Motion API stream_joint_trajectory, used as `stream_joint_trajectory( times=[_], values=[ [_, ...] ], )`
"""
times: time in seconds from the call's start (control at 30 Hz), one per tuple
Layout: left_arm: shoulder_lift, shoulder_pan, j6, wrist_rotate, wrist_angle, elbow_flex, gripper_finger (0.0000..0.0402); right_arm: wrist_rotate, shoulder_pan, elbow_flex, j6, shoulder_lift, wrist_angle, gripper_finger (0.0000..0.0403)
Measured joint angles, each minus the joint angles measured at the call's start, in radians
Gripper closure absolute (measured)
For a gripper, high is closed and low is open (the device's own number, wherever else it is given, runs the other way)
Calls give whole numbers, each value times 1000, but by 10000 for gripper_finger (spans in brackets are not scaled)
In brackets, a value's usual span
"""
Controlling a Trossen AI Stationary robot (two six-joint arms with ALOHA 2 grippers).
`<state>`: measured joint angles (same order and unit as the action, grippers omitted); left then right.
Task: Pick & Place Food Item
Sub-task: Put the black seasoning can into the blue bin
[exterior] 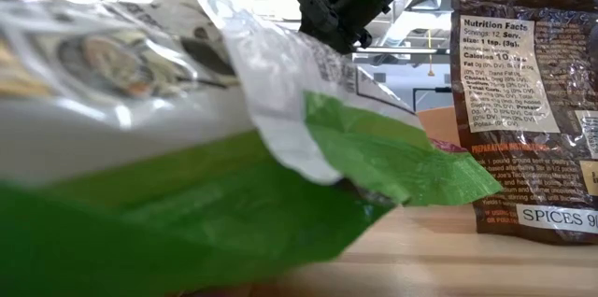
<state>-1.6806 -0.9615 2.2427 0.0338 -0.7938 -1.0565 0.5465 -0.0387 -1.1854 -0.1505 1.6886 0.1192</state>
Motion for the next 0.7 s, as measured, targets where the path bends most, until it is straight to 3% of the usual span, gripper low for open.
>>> stream_joint_trajectory(
  times=[0.7],
  values=[
    [-5,0,-2,-3,-3,0,275,0,0,0,0,0,0,143]
  ],
)
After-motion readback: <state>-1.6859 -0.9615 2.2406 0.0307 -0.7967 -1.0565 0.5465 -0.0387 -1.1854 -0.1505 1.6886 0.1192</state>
